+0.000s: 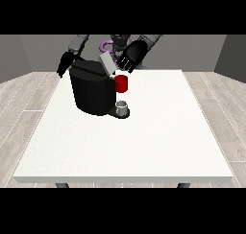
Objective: Insert the coffee pod into the coffee machine and close the lid
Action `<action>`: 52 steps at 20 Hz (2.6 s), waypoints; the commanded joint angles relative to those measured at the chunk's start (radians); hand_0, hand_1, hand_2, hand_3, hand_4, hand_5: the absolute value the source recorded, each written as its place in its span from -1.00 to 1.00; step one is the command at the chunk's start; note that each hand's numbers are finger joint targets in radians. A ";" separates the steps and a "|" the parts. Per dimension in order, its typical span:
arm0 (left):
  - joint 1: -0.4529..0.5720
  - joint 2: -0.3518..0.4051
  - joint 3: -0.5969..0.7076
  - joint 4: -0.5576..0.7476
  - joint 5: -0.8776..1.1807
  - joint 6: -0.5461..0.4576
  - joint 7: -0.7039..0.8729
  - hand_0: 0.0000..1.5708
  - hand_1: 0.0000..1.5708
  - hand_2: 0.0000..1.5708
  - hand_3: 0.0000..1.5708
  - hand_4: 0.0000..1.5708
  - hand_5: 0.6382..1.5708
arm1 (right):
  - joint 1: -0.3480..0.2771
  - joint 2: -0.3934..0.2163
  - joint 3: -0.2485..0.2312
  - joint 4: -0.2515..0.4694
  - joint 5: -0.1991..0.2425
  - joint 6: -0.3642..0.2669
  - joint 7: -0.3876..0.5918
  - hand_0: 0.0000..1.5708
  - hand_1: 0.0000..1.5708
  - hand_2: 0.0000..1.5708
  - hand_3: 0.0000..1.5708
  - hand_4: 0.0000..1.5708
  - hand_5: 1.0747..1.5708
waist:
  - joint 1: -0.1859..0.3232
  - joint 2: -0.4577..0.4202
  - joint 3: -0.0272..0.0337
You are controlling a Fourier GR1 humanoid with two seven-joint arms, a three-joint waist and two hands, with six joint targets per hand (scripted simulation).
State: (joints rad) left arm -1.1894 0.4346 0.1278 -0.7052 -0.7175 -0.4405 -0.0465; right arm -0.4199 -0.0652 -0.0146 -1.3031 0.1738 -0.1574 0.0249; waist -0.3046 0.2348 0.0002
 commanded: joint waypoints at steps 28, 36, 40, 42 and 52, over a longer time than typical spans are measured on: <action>-0.066 0.015 0.016 0.083 -0.033 0.062 -0.070 0.53 0.53 0.56 0.49 -0.55 1.00 | -0.046 0.001 -0.012 -0.025 -0.004 -0.010 0.041 -1.00 -1.00 -1.00 -1.00 -1.00 1.00 | -0.029 0.060 -0.0005; -0.105 0.024 -0.042 0.050 -0.103 0.083 -0.052 0.55 0.55 0.56 0.41 -1.00 1.00 | -0.056 -0.047 -0.065 0.055 -0.010 -0.008 -0.046 -1.00 -1.00 -1.00 -1.00 -1.00 1.00 | 0.002 0.091 0.0004; -0.103 0.044 -0.067 0.053 -0.146 0.141 -0.105 0.48 0.48 0.51 0.36 -1.00 1.00 | -0.107 -0.029 -0.057 0.025 -0.002 -0.033 -0.018 -1.00 -1.00 -1.00 -1.00 -1.00 1.00 | -0.004 0.147 0.0001; -0.076 0.021 -0.064 0.061 -0.141 0.146 -0.105 0.49 0.49 0.49 0.30 -1.00 1.00 | -0.090 -0.043 -0.067 0.023 -0.022 -0.007 -0.008 -1.00 -1.00 -1.00 -1.00 -1.00 1.00 | -0.007 0.116 0.0001; -0.119 0.057 0.001 0.084 -0.107 0.168 -0.148 0.59 0.59 0.54 0.22 -1.00 1.00 | -0.055 -0.005 -0.029 0.003 0.013 -0.043 -0.005 -1.00 -1.00 -1.00 -1.00 -1.00 1.00 | -0.031 0.137 0.0000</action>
State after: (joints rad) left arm -1.2781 0.4845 0.1048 -0.6256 -0.8357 -0.2904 -0.1882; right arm -0.4748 -0.0740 -0.0476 -1.3014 0.1739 -0.1868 0.0283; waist -0.3283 0.3570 -0.0001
